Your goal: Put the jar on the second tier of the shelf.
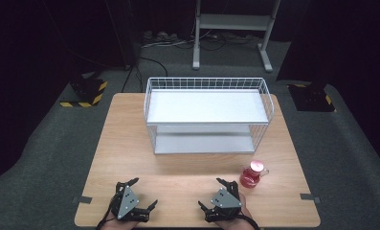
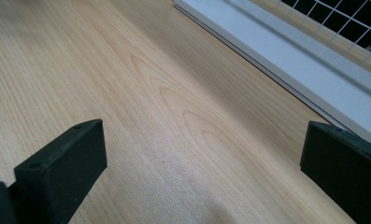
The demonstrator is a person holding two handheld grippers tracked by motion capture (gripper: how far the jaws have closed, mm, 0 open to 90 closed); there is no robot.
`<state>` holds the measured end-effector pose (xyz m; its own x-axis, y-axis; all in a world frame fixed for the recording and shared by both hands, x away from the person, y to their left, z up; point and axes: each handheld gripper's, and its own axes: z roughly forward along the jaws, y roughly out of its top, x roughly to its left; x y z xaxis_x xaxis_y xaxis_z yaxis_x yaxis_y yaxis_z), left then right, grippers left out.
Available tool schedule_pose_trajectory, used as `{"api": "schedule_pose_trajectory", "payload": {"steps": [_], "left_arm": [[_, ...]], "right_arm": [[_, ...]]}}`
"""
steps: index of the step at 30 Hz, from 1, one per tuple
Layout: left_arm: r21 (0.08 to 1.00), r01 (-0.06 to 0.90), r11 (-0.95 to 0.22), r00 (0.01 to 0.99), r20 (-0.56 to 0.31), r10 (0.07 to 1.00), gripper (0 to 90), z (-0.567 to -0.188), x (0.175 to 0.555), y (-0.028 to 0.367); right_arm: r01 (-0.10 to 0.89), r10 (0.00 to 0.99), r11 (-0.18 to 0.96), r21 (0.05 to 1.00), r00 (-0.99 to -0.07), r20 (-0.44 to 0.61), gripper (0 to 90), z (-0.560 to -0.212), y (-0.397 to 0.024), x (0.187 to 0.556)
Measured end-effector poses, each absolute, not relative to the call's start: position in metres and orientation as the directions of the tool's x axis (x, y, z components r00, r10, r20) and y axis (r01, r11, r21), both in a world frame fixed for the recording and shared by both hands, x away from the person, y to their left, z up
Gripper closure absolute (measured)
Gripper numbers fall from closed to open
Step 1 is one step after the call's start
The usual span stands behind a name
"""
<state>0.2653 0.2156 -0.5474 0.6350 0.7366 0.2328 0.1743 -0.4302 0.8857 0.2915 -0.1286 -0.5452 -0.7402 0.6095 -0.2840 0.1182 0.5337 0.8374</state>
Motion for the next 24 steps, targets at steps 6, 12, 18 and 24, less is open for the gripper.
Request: {"api": "schedule_pose_trajectory", "payload": {"steps": [6, 12, 18, 24], "left_arm": [[0.878, 0.192, -0.438, 0.641, 0.226, 0.734, 0.7, -0.5475, 0.2673, 0.2145], [0.879, 0.182, -0.441, 0.646, 0.231, 0.727, 0.7, -0.5474, 0.2665, 0.2148], [0.880, 0.190, -0.435, 0.648, 0.221, 0.729, 0.7, -0.5473, 0.2674, 0.2152], [0.877, 0.181, -0.445, 0.652, 0.231, 0.722, 0.7, -0.5474, 0.2667, 0.2146]], "right_arm": [[0.126, 0.619, 0.512, 0.849, -0.740, -0.263, 0.1, -0.5447, -0.1309, 0.2923], [0.128, 0.627, 0.493, 0.861, -0.738, -0.250, 0.0, -0.5442, -0.1331, 0.2922], [0.130, 0.621, 0.490, 0.862, -0.746, -0.240, 0.1, -0.5440, -0.1335, 0.2926], [0.116, 0.620, 0.479, 0.870, -0.747, -0.241, 0.1, -0.5438, -0.1350, 0.2914]]}}
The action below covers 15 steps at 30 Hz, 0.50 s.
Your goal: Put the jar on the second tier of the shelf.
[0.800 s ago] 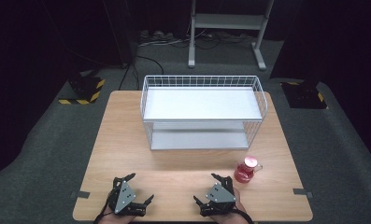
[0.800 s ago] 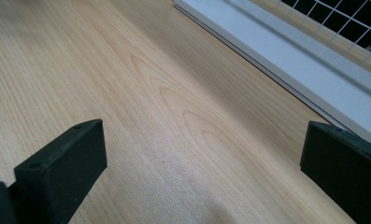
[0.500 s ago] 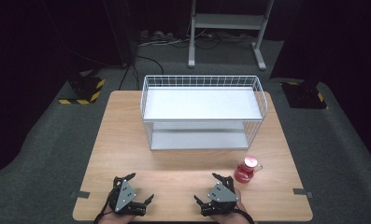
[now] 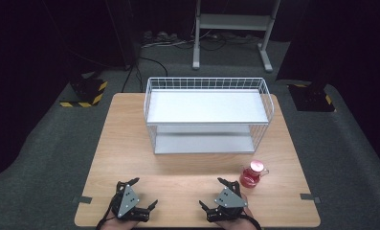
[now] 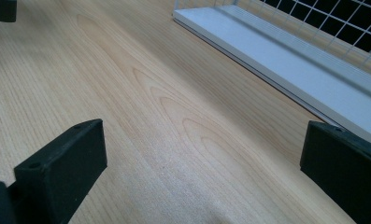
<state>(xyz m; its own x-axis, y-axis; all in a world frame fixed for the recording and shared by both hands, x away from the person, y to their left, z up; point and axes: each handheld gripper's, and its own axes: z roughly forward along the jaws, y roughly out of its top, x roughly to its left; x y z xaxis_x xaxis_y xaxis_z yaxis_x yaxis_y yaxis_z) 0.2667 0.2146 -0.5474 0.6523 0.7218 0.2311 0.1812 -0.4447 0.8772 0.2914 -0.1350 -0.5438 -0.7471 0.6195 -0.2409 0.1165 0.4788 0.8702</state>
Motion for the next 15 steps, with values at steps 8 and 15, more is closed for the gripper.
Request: {"api": "schedule_pose_trajectory", "payload": {"steps": [8, 15], "left_arm": [[0.882, 0.195, -0.429, 0.655, 0.209, 0.726, 0.7, -0.5470, 0.2685, 0.2162], [0.879, 0.190, -0.437, 0.657, 0.217, 0.722, 0.7, -0.5472, 0.2680, 0.2154]], "right_arm": [[0.136, 0.625, 0.468, 0.873, -0.750, -0.218, 0.1, -0.5430, -0.1342, 0.2935], [0.106, 0.616, 0.457, 0.883, -0.754, -0.228, 0.1, -0.5377, -0.1334, 0.2895]]}}
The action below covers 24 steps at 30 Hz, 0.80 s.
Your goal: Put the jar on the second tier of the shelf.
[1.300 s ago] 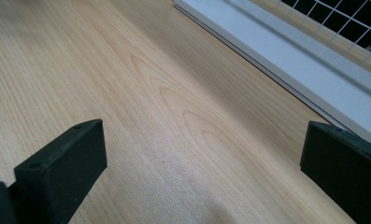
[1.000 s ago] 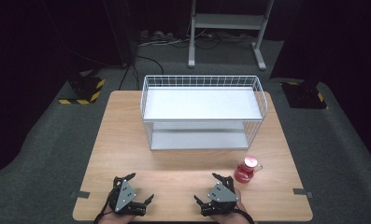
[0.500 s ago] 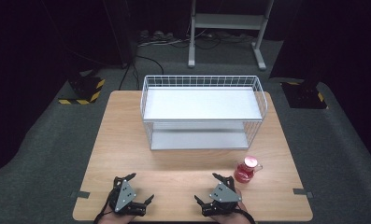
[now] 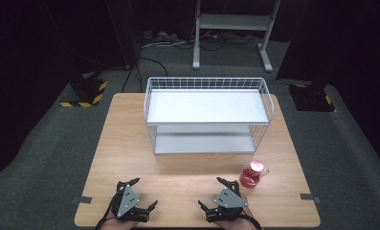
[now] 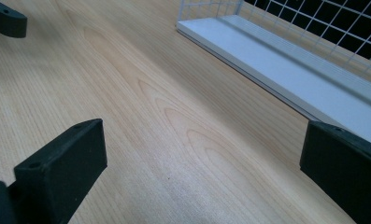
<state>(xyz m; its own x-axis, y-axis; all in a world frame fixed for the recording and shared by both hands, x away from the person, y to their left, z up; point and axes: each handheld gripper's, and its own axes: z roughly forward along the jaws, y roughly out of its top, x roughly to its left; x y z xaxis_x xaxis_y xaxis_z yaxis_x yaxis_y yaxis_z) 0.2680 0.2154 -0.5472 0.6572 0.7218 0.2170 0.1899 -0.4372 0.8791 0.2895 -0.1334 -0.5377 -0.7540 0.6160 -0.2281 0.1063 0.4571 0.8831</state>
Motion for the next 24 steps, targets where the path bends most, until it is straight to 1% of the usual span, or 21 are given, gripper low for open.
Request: {"api": "schedule_pose_trajectory", "payload": {"steps": [9, 11, 20, 24], "left_arm": [[0.873, 0.194, -0.448, 0.667, 0.218, 0.713, 0.7, -0.547, 0.269, 0.214], [0.872, 0.193, -0.450, 0.666, 0.220, 0.713, 0.7, -0.547, 0.269, 0.214], [0.872, 0.189, -0.451, 0.666, 0.224, 0.711, 0.7, -0.547, 0.268, 0.214], [0.878, 0.192, -0.439, 0.661, 0.215, 0.719, 0.7, -0.547, 0.269, 0.215]], "right_arm": [[0.089, 0.631, 0.426, 0.900, -0.743, -0.225, 0.1, -0.530, -0.138, 0.287], [0.092, 0.635, 0.409, 0.908, -0.743, -0.211, 0.1, -0.527, -0.139, 0.286], [0.068, 0.643, 0.375, 0.925, -0.737, -0.207, 0.0, -0.511, -0.145, 0.280], [0.067, 0.655, 0.356, 0.932, -0.730, -0.197, 0.0, -0.509, -0.147, 0.278]]}}
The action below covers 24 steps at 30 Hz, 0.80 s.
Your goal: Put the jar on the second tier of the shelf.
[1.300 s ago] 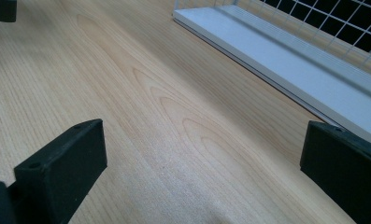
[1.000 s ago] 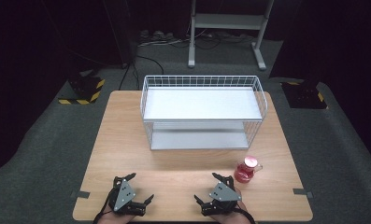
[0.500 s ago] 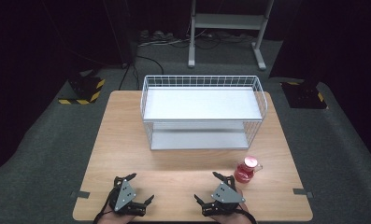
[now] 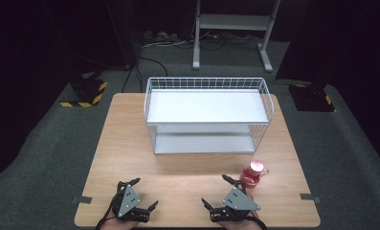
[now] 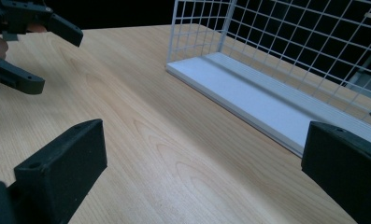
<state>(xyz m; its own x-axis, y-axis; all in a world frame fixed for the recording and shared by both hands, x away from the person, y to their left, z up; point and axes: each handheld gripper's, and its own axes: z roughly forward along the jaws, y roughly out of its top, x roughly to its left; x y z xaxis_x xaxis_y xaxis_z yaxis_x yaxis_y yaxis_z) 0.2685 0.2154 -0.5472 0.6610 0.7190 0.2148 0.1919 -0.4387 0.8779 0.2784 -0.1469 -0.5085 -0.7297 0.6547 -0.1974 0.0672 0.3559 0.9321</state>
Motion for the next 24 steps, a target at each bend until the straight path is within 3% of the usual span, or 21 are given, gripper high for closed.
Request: {"api": "schedule_pose_trajectory", "payload": {"steps": [24], "left_arm": [[0.872, 0.193, -0.451, 0.666, 0.221, 0.712, 0.7, -0.547, 0.269, 0.214]], "right_arm": [[0.015, 0.709, 0.296, 0.955, -0.674, -0.209, 0.0, -0.484, -0.175, 0.274]]}}
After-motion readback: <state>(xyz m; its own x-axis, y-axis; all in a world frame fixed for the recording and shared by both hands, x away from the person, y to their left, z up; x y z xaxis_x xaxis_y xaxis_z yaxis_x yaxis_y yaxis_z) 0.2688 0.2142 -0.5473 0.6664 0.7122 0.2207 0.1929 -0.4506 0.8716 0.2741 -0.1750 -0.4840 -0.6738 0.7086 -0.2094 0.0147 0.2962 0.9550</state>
